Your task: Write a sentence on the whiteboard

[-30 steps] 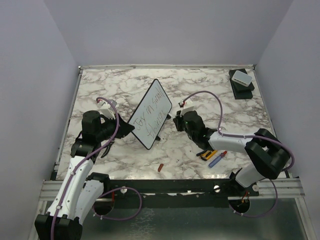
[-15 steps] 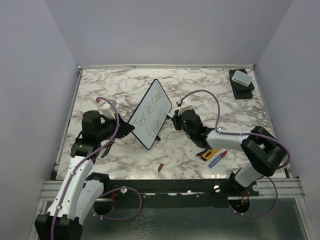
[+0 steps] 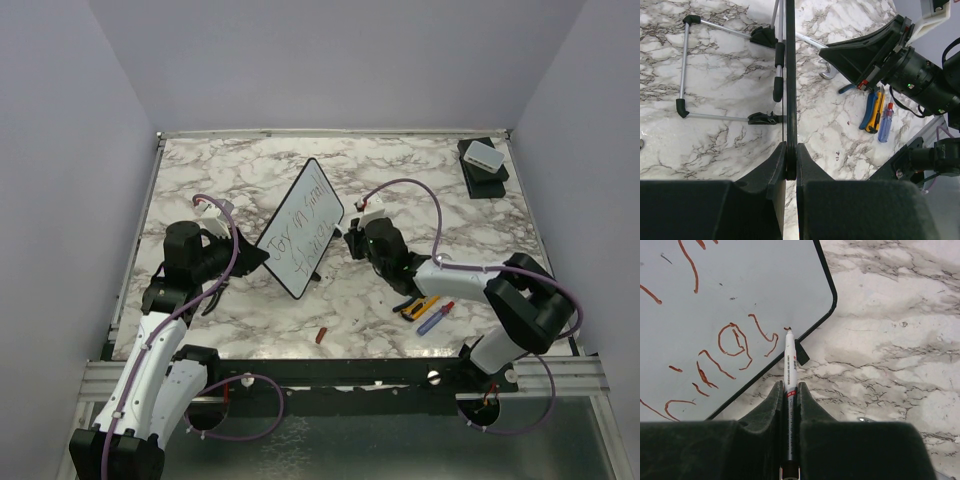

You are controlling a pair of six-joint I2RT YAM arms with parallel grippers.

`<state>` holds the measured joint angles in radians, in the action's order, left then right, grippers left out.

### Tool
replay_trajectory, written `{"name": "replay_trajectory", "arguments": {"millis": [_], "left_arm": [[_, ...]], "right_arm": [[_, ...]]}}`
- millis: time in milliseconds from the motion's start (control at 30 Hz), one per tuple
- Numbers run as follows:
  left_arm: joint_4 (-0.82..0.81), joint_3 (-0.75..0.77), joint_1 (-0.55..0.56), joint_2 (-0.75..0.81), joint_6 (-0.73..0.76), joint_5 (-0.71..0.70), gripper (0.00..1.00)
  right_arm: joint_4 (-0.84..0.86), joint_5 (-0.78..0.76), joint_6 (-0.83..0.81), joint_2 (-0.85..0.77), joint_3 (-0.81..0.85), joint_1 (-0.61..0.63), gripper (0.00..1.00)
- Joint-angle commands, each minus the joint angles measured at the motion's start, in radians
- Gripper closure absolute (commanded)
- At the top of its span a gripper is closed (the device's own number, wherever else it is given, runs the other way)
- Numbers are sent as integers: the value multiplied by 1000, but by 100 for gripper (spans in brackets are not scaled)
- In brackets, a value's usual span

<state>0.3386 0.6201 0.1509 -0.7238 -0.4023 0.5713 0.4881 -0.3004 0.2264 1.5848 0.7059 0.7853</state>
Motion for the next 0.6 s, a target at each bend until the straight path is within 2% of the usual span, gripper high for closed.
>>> {"name": "replay_trajectory", "arguments": {"millis": [0, 200, 433, 567], "left_arm": [[31, -1, 3, 8, -27, -24, 93], [55, 9, 5, 5, -27, -34, 64], [71, 17, 6, 3, -21, -31, 44], [131, 49, 6, 15, -2, -51, 24]], "right_arm": [[-31, -36, -3, -74, -3, -3, 99], [-69, -58, 5, -154, -38, -3, 99], [-78, -63, 13, -188, -54, -3, 99], [-106, -64, 14, -223, -54, -3, 99]]}}
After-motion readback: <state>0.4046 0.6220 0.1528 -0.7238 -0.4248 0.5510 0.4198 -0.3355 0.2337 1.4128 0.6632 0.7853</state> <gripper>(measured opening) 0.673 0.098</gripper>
